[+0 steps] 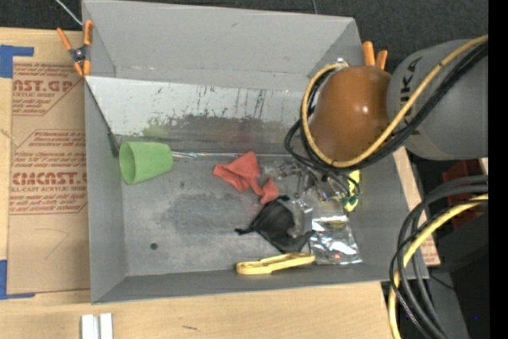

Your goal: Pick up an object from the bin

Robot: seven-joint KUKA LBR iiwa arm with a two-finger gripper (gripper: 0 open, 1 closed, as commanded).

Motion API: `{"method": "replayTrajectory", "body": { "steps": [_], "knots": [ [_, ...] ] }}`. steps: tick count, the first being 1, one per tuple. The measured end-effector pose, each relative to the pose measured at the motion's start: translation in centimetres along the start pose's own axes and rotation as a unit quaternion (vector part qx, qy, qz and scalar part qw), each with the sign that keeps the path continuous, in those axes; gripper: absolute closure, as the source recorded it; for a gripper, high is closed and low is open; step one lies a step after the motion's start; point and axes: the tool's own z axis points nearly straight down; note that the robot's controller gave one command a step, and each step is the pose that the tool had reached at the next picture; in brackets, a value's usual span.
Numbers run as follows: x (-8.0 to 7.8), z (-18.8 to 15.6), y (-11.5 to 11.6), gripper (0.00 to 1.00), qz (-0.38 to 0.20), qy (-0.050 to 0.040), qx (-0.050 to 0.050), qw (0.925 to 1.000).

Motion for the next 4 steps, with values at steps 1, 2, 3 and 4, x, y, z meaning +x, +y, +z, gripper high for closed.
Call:
{"method": "replayTrajectory", "body": {
  "steps": [1, 2, 3, 4],
  "knots": [
    [-4.6, 2.6, 0.9, 0.00, -0.102, -0.0038, 0.000, 0.9947],
    [-0.7, 3.2, 2.0, 0.00, -0.127, -0.0011, -0.001, 0.9919],
    [0.3, 3.1, 0.3, 1.00, -0.258, -0.0063, 0.001, 0.9661],
    [0.3, 3.1, 0.3, 1.00, -0.258, -0.0063, 0.000, 0.9661]
  ]
}}
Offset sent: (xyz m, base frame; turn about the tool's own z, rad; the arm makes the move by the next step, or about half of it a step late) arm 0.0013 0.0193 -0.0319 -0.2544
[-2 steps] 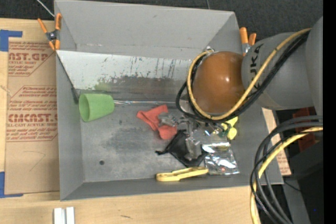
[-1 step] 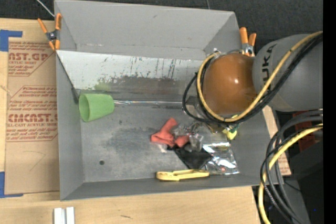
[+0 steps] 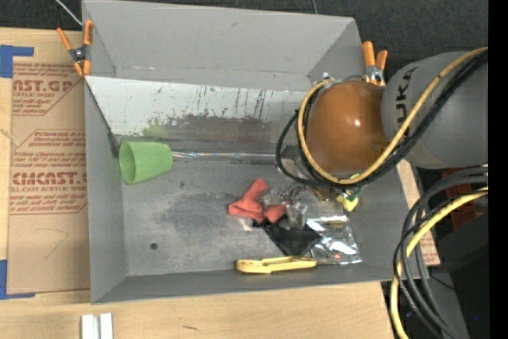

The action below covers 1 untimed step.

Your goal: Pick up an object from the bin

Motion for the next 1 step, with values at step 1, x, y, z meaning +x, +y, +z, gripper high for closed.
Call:
{"method": "replayTrajectory", "body": {
  "steps": [1],
  "knots": [
    [0.02, -0.25, 0.06, 1.00, 0.000, 0.0009, -0.001, 1.0000]
  ]
}}
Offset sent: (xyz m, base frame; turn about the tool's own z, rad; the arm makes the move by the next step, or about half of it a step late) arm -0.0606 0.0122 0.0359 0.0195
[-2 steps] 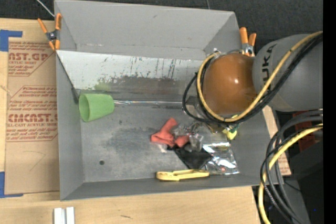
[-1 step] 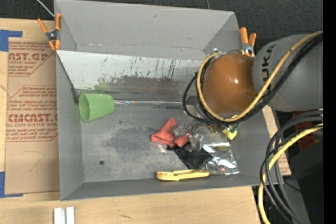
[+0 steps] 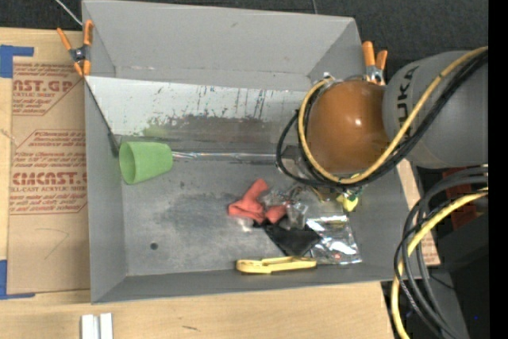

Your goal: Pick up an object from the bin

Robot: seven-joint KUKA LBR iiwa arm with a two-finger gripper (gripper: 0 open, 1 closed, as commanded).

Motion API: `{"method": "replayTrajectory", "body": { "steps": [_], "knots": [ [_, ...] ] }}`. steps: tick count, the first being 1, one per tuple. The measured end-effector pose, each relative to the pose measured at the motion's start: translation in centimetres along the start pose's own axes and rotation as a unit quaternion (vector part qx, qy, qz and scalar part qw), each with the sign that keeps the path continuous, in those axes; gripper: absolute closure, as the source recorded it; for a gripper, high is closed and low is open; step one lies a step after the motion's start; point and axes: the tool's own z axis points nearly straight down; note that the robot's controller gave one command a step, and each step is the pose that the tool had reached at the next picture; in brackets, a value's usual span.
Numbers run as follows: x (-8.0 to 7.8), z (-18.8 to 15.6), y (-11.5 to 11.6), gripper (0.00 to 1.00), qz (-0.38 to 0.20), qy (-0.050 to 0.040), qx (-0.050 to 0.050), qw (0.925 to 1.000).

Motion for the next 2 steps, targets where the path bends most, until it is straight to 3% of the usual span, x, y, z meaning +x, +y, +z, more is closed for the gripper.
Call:
{"method": "replayTrajectory", "body": {
  "steps": [1, 2],
  "knots": [
    [2.9, -3.4, 5.7, 1.00, 0.010, -0.0003, -0.001, 0.9999],
    [0.7, -13.4, 3.6, 1.00, -0.009, -0.0003, -0.001, 1.0000]
  ]
}}
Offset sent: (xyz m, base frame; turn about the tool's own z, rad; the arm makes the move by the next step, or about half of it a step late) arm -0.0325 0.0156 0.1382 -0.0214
